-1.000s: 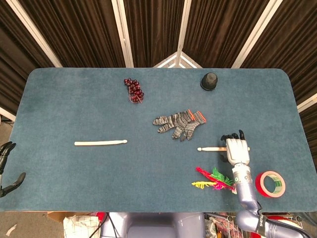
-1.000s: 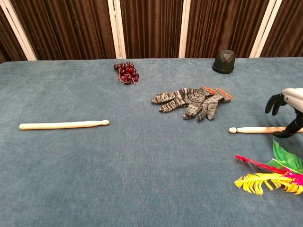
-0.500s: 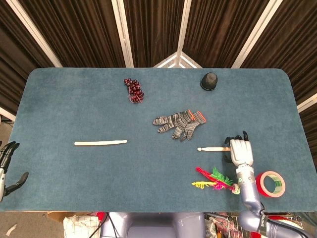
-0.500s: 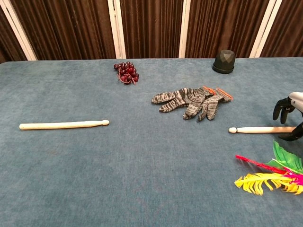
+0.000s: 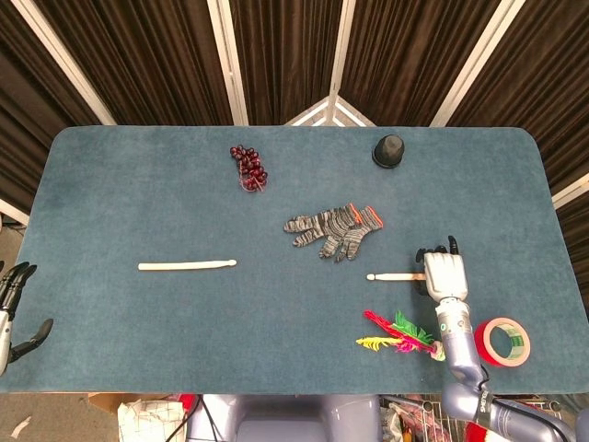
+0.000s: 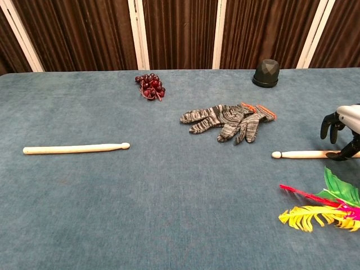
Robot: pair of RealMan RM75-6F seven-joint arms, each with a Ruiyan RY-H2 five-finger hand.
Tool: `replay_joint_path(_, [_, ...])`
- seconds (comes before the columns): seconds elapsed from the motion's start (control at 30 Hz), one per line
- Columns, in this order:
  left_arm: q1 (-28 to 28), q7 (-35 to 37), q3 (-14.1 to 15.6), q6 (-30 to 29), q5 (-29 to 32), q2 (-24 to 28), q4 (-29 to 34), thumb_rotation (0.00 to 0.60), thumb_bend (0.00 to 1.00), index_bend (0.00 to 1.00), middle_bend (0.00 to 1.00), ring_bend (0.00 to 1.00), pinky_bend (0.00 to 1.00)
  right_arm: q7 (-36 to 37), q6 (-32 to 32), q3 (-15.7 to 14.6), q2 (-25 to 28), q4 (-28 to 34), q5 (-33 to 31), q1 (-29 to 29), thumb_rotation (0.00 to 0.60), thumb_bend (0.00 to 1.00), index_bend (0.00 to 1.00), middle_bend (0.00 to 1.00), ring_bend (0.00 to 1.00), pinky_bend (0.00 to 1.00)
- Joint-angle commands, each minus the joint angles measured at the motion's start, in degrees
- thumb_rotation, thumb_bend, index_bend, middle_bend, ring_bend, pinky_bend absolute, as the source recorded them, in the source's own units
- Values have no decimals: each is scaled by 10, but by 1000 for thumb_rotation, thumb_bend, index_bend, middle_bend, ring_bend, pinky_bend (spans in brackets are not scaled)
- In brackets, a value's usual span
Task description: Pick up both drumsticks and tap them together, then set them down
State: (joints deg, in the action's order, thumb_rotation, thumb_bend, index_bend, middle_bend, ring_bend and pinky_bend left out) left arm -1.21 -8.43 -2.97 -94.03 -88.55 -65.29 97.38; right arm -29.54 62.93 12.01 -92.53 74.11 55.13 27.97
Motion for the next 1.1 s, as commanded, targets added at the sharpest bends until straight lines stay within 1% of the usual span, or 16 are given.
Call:
replay_joint_path(0.03, [0,-2,0,0,1,-1,0,600,361,138,115,0,0,0,-3,-2,-2,-6,-2,1,600,318,433,461,285,36])
replay_joint_path(0.17, [1,-6,0,1,2,-2,0,600,361,138,115,0,0,4,-8,-7,-5,-15,-1,1,600,320,436,469,293,36])
replay_joint_path(0.3, [1,-7,-1,3,4,-3,1,600,361,138,115,0,0,11,-11,-8,-8,-22,1,2,600,327,465,485,305,36])
replay_joint_path(0.47, [1,-8,-1,3,5,-3,1,600,361,138,115,0,0,19,-12,-7,-12,-32,7,4,600,368,474,494,316,36])
replay_joint_path(0.6, [2,-11,-1,5,7,-4,0,600,361,138,114,0,0,22,-12,-7,-14,-38,10,5,600,382,474,498,318,36])
replay_joint_path(0.87, [4,-20,-1,9,9,-8,0,600,361,138,114,0,0,23,-20,-11,-17,-54,9,6,600,385,474,499,318,36])
replay_joint_path(1.1, [5,-24,0,10,9,-10,1,600,361,138,113,0,0,23,-21,-14,-13,-56,13,5,600,386,474,500,318,36])
